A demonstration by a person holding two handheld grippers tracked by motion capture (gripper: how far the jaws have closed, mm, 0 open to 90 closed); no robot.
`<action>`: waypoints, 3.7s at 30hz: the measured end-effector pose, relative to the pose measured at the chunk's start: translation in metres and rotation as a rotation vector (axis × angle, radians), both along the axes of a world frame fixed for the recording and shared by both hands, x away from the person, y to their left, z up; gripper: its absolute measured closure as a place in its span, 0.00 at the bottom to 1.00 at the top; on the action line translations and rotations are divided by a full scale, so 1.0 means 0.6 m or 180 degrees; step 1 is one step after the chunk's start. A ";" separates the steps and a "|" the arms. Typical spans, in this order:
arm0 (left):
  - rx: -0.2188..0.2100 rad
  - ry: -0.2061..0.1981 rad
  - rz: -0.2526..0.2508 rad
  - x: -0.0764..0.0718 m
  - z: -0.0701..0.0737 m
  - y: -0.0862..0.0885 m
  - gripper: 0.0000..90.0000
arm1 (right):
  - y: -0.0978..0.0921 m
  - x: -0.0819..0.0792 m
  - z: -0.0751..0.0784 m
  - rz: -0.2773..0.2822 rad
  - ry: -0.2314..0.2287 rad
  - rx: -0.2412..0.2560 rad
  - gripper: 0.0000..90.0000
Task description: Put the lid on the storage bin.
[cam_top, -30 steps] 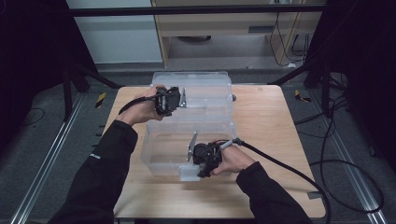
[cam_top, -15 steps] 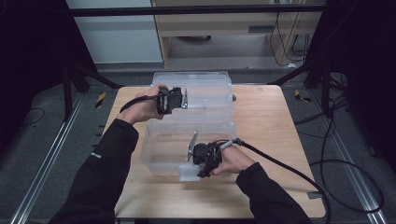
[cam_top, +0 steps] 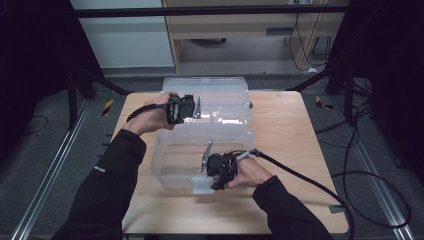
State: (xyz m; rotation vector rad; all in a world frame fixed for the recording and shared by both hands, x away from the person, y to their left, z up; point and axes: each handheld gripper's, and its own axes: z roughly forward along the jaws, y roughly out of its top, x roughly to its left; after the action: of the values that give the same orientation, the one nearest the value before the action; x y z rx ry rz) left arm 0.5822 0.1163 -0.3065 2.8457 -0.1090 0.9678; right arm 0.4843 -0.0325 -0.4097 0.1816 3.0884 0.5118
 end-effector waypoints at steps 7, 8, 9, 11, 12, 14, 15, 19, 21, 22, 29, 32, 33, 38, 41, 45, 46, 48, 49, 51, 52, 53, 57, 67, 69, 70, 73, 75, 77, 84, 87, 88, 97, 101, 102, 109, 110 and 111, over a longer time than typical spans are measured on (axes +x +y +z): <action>-0.0018 -0.0016 0.0003 -0.019 0.007 0.002 0.91 | 0.001 0.000 0.000 -0.0008 0.0014 -0.0012 0.70; 0.0003 -0.0007 0.0021 -0.023 0.009 0.002 0.91 | 0.001 0.000 0.000 -0.0016 0.0010 -0.0013 0.70; 0.0014 -0.0023 0.0023 -0.026 0.010 0.002 0.91 | 0.001 0.002 0.000 0.0035 -0.0017 0.0008 0.70; -0.0016 -0.0021 0.0025 -0.033 0.011 0.004 0.91 | 0.001 0.001 0.000 0.0003 -0.0010 -0.0004 0.70; -0.0019 -0.0017 0.0017 -0.036 0.012 0.005 0.91 | 0.001 0.000 -0.001 0.0013 -0.0023 0.0007 0.70; -0.0027 -0.0025 0.0009 -0.041 0.012 0.005 0.91 | 0.001 0.000 -0.001 0.0015 -0.0033 0.0007 0.70; -0.0028 -0.0032 0.0005 -0.043 0.013 0.005 0.91 | 0.001 -0.001 -0.001 0.0005 -0.0039 0.0010 0.70; -0.0018 -0.0068 -0.0001 -0.054 0.013 0.005 0.92 | 0.000 -0.002 -0.001 0.0003 -0.0056 0.0028 0.70; -0.0042 -0.0080 -0.0013 -0.060 0.013 0.006 0.92 | 0.000 -0.003 -0.001 -0.0006 -0.0055 0.0033 0.70; -0.0021 -0.0086 -0.0013 -0.063 0.014 0.006 0.92 | -0.001 -0.003 -0.001 -0.0008 -0.0058 0.0036 0.70; -0.0062 -0.0115 -0.0039 -0.078 0.014 0.008 0.92 | 0.000 -0.003 -0.001 -0.0042 -0.0045 0.0038 0.70; -0.0076 -0.0133 -0.0040 -0.086 0.013 0.010 0.92 | 0.000 -0.003 -0.002 -0.0062 -0.0045 0.0043 0.70; -0.0068 -0.0135 -0.0038 -0.088 0.013 0.010 0.92 | 0.000 -0.003 -0.002 -0.0059 -0.0044 0.0047 0.70; -0.0056 -0.0169 -0.0032 -0.101 0.012 0.012 0.92 | -0.001 -0.003 -0.002 -0.0050 -0.0042 0.0049 0.70; -0.0108 -0.0199 -0.0045 -0.107 0.009 0.015 0.92 | -0.001 -0.003 -0.002 -0.0052 -0.0036 0.0058 0.70; -0.0103 -0.0212 -0.0045 -0.117 0.007 0.014 0.92 | -0.001 -0.003 -0.002 -0.0051 -0.0030 0.0054 0.70; -0.0110 -0.0216 -0.0049 -0.119 0.007 0.014 0.92 | -0.001 -0.003 -0.002 -0.0044 -0.0033 0.0057 0.70; -0.0118 -0.0198 -0.0041 -0.123 0.006 0.015 0.92 | -0.001 -0.003 -0.002 -0.0041 -0.0043 0.0073 0.70; -0.0102 -0.0187 -0.0028 -0.125 0.007 0.015 0.92 | -0.002 -0.003 -0.002 -0.0037 -0.0041 0.0074 0.70; -0.0117 -0.0179 -0.0023 -0.128 0.006 0.016 0.92 | -0.002 -0.003 -0.002 -0.0040 -0.0033 0.0083 0.70; -0.0132 -0.0196 -0.0032 -0.130 0.005 0.017 0.92 | -0.002 -0.003 -0.002 -0.0038 -0.0031 0.0082 0.70; -0.0122 -0.0194 -0.0029 -0.132 0.005 0.017 0.92 | -0.002 -0.003 -0.002 -0.0037 -0.0033 0.0078 0.70; -0.0122 -0.0185 -0.0006 -0.138 0.005 0.019 0.92 | -0.003 -0.004 -0.002 -0.0039 -0.0028 0.0094 0.70; -0.0101 -0.0170 0.0036 -0.154 0.001 0.021 0.92 | -0.004 -0.005 -0.002 -0.0041 -0.0008 0.0111 0.69; -0.0109 -0.0179 0.0034 -0.157 -0.001 0.022 0.92 | -0.004 -0.005 -0.002 -0.0028 -0.0015 0.0118 0.69; -0.0147 -0.0180 0.0036 -0.159 -0.002 0.022 0.92 | -0.004 -0.005 -0.003 -0.0027 -0.0011 0.0123 0.69; -0.0139 -0.0183 0.0033 -0.162 -0.003 0.023 0.92 | -0.005 -0.006 -0.003 -0.0036 -0.0009 0.0130 0.68; -0.0135 -0.0183 0.0035 -0.165 -0.004 0.024 0.92 | -0.006 -0.007 -0.003 -0.0032 -0.0018 0.0144 0.68; -0.0131 -0.0175 0.0042 -0.167 -0.005 0.024 0.92 | -0.006 -0.007 -0.003 -0.0015 -0.0019 0.0147 0.68; -0.0165 -0.0137 0.0045 -0.176 -0.008 0.027 0.92 | -0.006 -0.009 -0.003 -0.0028 -0.0021 0.0140 0.68; -0.0166 -0.0129 0.0042 -0.179 -0.010 0.027 0.92 | -0.006 -0.010 -0.003 -0.0035 -0.0031 0.0146 0.67; -0.0163 -0.0126 0.0043 -0.180 -0.010 0.027 0.92 | -0.006 -0.010 -0.003 -0.0045 -0.0028 0.0145 0.67; -0.0164 -0.0067 0.0042 -0.187 -0.013 0.027 0.92 | -0.008 -0.014 -0.004 -0.0050 -0.0106 0.0186 0.65; -0.0176 -0.0035 0.0052 -0.190 -0.014 0.027 0.92 | -0.009 -0.017 -0.002 -0.0064 -0.0128 0.0193 0.65; -0.0177 -0.0035 0.0055 -0.190 -0.015 0.027 0.92 | -0.010 -0.018 -0.002 -0.0064 -0.0158 0.0228 0.64; -0.0186 -0.0036 0.0073 -0.191 -0.016 0.025 0.92 | -0.029 -0.027 0.028 -0.0142 -0.0215 0.0438 0.60; -0.0186 -0.0036 0.0075 -0.191 -0.016 0.025 0.92 | -0.031 -0.028 0.032 -0.0150 -0.0227 0.0456 0.60; -0.0180 -0.0038 0.0078 -0.191 -0.016 0.024 0.92 | -0.035 -0.029 0.036 -0.0173 -0.0242 0.0477 0.61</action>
State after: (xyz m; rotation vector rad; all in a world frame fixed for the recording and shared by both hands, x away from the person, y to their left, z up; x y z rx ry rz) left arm 0.4676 0.1309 -0.3161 2.7967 -0.0471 0.9769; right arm 0.4669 -0.0536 -0.3882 0.2402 2.9627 0.7304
